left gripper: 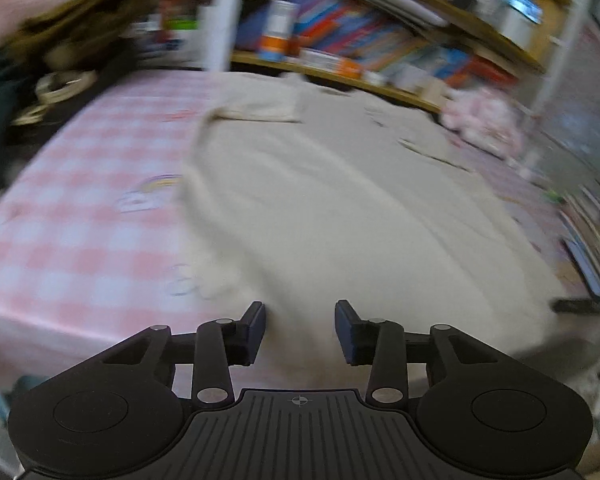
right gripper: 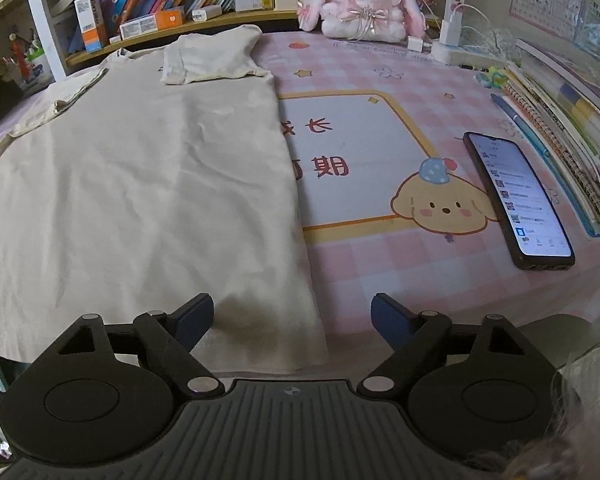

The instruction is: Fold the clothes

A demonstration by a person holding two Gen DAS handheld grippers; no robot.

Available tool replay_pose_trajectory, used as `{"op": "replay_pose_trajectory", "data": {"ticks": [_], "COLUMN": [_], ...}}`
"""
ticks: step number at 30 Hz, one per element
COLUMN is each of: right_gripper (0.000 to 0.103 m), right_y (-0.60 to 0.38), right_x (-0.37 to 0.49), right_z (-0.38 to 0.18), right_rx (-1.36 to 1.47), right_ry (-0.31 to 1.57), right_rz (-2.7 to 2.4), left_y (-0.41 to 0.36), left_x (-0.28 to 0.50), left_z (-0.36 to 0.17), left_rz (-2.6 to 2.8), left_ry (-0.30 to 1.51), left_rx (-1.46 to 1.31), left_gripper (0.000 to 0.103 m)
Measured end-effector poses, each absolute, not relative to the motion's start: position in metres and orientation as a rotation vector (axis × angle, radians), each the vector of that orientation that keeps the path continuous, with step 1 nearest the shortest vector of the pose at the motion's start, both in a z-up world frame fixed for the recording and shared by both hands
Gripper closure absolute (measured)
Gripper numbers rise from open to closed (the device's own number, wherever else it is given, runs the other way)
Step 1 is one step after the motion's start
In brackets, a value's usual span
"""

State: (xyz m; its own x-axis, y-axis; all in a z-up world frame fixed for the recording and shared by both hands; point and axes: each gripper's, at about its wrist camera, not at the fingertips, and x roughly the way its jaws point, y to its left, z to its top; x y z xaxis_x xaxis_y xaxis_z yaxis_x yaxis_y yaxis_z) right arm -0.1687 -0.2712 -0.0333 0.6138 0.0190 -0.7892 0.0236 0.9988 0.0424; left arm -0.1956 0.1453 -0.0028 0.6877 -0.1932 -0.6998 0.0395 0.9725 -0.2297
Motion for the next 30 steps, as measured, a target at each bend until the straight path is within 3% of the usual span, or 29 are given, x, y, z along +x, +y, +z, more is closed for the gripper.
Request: {"op": "replay_pose_trajectory", "data": {"ticks": [9,14,17,19,20,22,23,27,30], "right_gripper": [0.014,0.015,0.023,0.040,0.044,0.057,0.059,0.063,0.065], "right_y": [-0.268,-0.268,-0.269,-0.268,-0.268,-0.267,-0.267,-0.265,-0.266], "right_x": [-0.167,-0.164,-0.162,-0.161,-0.161,-0.160,-0.159,-0.158,-0.156], "right_z": [-0.035,-0.036,-0.036,-0.036,-0.035,-0.034,-0.034,-0.033,-0.032], "right_rx": [0.041,0.045,0.052,0.051,0.050,0.049,0.049,0.035,0.036], "right_ry": [0.917,0.927,0.935,0.936,0.937,0.938,0.939,0.941,0.946], "right_rz": [-0.005,-0.005,0.000,0.006,0.009,0.015,0.018,0.017,0.022], "left_y": [0.157,0.190,0.192,0.187,0.184,0.179,0.176,0.183,0.209], "left_x": [-0.218,-0.220,-0.210,-0.204,-0.202,-0.202,-0.203,-0.222,-0.235], "left_z": [-0.005,-0.016,-0.022,-0.025,-0.027,-0.026,-0.025,0.002,0.004], "left_rz": [-0.060,0.048,0.062,0.084,0.095,0.084,0.068,-0.012,0.071], "left_ry": [0.856,0.854,0.843,0.859,0.867,0.861,0.855,0.767,0.804], "left_rx": [-0.125,-0.261,-0.308,-0.304,-0.302,-0.301,-0.307,-0.343,-0.318], "left_gripper": [0.063,0.069,0.069,0.071,0.072,0.097,0.103,0.103,0.102]}}
